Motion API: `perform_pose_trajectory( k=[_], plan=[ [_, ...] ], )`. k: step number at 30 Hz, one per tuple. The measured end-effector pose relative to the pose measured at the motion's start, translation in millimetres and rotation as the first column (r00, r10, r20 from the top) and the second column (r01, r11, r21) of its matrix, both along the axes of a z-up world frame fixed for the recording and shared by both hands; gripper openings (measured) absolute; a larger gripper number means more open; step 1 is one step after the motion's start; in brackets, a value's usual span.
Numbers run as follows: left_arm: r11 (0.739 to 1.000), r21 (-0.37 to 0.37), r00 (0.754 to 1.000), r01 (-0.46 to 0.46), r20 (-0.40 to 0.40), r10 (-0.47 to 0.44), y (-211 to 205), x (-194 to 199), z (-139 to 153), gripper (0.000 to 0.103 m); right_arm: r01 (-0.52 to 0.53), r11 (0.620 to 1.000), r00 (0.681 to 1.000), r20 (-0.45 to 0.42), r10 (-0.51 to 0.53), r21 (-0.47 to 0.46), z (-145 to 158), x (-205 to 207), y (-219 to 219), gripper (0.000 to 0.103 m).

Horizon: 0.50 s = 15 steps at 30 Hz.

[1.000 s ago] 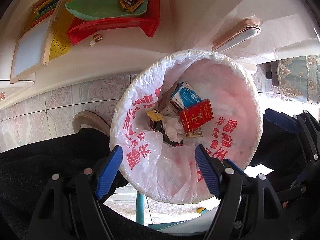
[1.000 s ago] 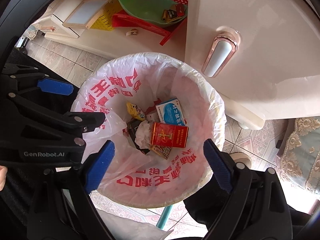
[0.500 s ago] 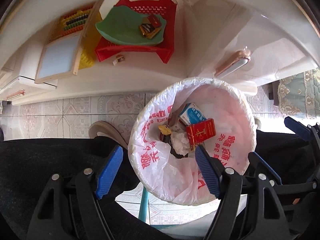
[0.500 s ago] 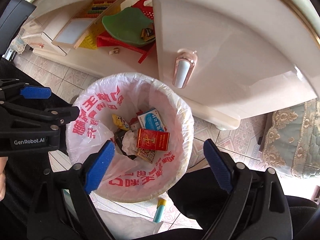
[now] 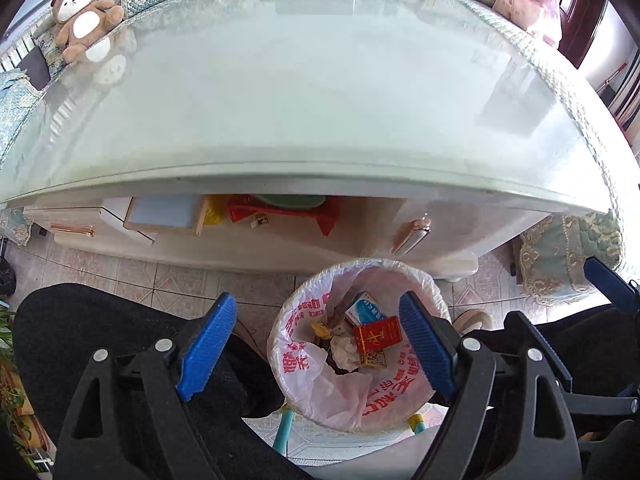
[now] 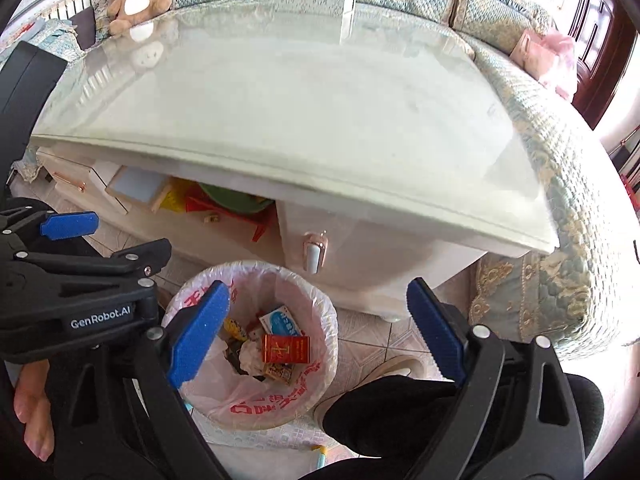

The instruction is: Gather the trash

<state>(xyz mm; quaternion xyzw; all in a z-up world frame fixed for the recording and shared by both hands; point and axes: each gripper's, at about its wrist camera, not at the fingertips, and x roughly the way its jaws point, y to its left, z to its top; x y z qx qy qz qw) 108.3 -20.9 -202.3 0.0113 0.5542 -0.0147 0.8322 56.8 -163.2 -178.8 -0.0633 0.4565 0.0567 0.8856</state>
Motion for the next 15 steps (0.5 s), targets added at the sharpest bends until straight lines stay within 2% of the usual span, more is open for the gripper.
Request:
perform_pose_trajectory(
  k=[7, 11, 15],
  plan=[
    [0.999, -0.027, 0.984, -0.019, 0.177, 0.024, -5, -22, 73, 0.089, 0.053, 0.998, 0.986, 0.158, -0.058, 0.034, 63, -22, -14, 0.094],
    [1.0, -0.002, 0.959, -0.03, 0.281, 0.029, -10, -33, 118, 0.095, 0.069, 0.997, 0.966, 0.245, -0.078, 0.045, 96, -34, -20, 0.097],
    [0.999, -0.003, 0.936, -0.032, 0.352, 0.031, -12, -45, 152, 0.096, 0.085, 0.995, 0.943, 0.317, -0.099, 0.057, 126, -49, -24, 0.097]
  ],
)
